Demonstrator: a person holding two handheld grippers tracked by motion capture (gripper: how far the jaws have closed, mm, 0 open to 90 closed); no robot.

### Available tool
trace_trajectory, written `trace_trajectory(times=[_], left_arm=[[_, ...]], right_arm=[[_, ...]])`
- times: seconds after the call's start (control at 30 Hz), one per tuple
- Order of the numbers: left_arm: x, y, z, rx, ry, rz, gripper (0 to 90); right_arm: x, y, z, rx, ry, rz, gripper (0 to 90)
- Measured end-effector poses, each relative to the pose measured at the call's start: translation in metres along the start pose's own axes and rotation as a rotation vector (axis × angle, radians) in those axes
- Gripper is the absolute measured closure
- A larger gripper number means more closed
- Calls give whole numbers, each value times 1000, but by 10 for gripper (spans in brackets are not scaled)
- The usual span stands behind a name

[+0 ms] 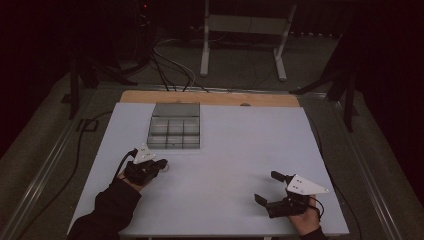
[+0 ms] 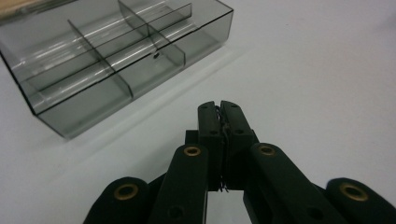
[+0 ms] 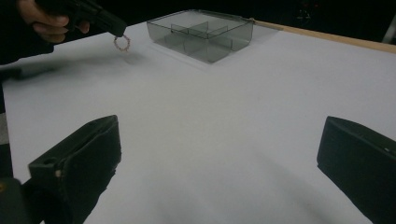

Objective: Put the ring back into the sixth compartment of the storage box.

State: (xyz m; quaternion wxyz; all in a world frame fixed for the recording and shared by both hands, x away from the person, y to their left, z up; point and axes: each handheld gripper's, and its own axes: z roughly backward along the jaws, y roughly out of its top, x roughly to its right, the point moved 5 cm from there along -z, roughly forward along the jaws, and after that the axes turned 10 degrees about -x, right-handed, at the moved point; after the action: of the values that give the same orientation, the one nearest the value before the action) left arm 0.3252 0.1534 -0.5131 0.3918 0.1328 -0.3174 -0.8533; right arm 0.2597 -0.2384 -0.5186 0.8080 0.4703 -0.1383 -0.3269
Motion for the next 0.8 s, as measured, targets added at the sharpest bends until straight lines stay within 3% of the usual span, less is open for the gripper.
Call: trace_trajectory(times=[0.43,0.8], left_arm=[[4,15,-2,13,-17,-31,900],[1,28,-4,35,-26,-30,900]], right_arm=[[1,-1,-1,-5,0,-5,0],[1,-1,-1,-5,0,-6,0]])
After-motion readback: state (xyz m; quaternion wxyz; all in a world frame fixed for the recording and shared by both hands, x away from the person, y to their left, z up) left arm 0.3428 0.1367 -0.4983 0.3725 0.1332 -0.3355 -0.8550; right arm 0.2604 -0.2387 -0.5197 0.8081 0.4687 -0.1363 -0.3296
